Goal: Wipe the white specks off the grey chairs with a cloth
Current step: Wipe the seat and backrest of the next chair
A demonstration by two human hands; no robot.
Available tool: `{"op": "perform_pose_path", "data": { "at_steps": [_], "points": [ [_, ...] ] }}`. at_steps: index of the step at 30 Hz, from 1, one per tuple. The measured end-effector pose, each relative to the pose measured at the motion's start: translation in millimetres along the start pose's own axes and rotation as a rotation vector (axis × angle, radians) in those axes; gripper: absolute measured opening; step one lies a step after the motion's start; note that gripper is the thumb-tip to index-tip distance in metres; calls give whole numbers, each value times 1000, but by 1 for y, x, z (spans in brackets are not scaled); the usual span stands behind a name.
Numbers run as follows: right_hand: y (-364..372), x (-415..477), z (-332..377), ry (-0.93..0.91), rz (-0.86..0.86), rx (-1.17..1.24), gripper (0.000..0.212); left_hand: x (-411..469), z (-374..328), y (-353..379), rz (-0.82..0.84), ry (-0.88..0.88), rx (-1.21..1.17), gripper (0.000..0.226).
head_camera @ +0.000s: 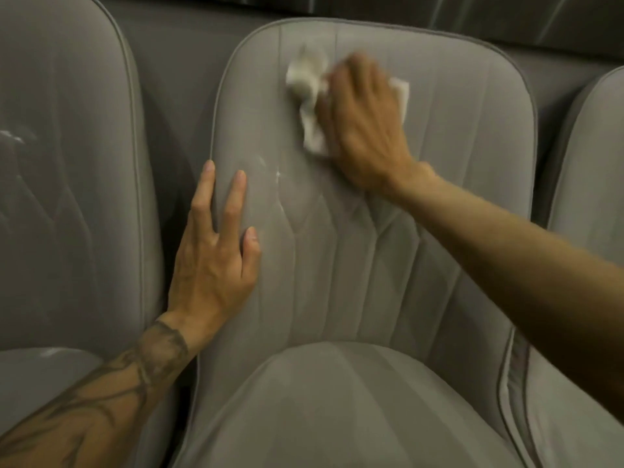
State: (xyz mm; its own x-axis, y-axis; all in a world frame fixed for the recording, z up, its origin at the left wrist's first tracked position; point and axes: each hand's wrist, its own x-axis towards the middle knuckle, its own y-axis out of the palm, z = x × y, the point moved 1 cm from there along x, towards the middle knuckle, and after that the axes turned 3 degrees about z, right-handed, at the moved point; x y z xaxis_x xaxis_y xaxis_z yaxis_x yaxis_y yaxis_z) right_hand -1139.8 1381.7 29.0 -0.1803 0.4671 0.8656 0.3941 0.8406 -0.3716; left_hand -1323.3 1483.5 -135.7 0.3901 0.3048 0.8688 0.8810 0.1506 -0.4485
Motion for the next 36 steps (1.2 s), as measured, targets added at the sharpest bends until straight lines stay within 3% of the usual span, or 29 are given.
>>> {"op": "perform_pose_path", "data": {
  "at_steps": [2,4,7,9,11,14,17,20,23,25,27,30,34,36],
  "points": [
    [3,12,-6,226,-118,-10,26,-1,0,0,-2,-1,-1,67],
    [11,-10,18,302,-116,33,23,-2,-1,0,-6,3,1,66],
    [11,-65,57,59,137,172,27,-1,-1,0,-2,2,10,66],
    [7,-68,47,-97,233,171,29,-2,-1,-1,-4,-11,18,66],
    [7,-41,23,-86,150,105,29,-2,0,0,-5,-12,13,67],
    [8,-3,-3,169,-83,39,24,-1,1,0,-7,-7,9,67],
    [20,-33,26,292,-88,93,20,-1,0,0,-5,-10,2,67],
    [24,-106,64,124,117,205,20,-1,1,0,1,-7,17,66],
    [21,-120,53,-41,254,189,22,-1,-2,-2,3,-16,10,66],
    [20,-94,29,-19,154,99,19,-1,-3,-2,8,-17,4,68],
    [20,-67,13,135,5,59,18,-1,-2,-3,4,-23,6,68],
    [27,-82,34,305,-32,93,16,-1,-2,-2,-4,-14,24,67],
    [26,-135,66,46,217,164,16,-2,-3,-2,3,-26,31,66],
    [22,-119,47,-32,214,120,18,-2,-4,-3,1,-23,36,66]
  ]
}}
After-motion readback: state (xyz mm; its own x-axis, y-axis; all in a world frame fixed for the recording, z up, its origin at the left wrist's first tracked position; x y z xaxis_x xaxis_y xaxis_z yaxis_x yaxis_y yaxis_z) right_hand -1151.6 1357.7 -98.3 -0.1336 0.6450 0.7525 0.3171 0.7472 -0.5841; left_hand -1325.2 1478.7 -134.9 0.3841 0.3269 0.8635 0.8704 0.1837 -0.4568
